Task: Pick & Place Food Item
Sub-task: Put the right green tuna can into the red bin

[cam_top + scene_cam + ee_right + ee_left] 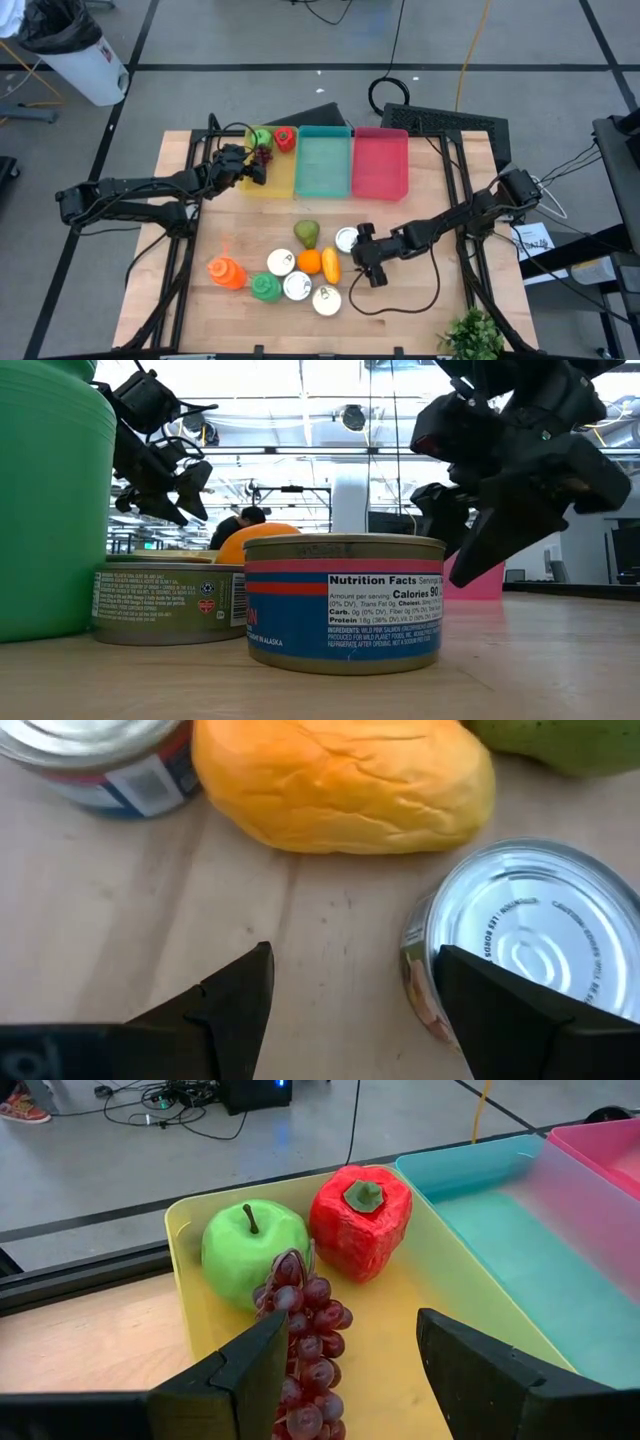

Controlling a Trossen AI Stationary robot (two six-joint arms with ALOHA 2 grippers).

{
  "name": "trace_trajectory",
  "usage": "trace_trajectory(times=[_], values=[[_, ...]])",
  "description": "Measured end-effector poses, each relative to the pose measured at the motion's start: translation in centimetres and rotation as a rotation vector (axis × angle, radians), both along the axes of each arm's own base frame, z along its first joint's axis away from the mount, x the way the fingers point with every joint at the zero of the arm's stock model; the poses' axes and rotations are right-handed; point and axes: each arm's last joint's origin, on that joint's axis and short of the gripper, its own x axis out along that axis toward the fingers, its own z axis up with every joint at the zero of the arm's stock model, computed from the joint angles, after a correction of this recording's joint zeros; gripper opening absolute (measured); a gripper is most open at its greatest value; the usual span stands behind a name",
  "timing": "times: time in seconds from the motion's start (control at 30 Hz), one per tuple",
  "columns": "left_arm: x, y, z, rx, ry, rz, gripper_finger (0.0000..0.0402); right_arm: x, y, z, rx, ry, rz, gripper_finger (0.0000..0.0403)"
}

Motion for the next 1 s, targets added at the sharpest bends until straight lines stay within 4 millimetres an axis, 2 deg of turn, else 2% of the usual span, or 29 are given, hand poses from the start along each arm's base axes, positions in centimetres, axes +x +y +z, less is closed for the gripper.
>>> trace_trajectory(times=[0.43,0.53,1.0], values=[[0.0,0.0,0.0,-0.001,-0.002,0.001,0.0228,-2.4,-0.1,-2.6,0.188,0.189,0.011,0.0262],[0.0,0.0,0.0,-0.002,-0.004,0.003,0.0228,-2.4,0.0,-2.3,0.235,0.186,0.029,0.0262],[0.0,0.0,0.0,-0.003,-0.002,0.002,0.0228,-1.6,0.4,-1.9,0.221,0.066,0.047,0.0262]])
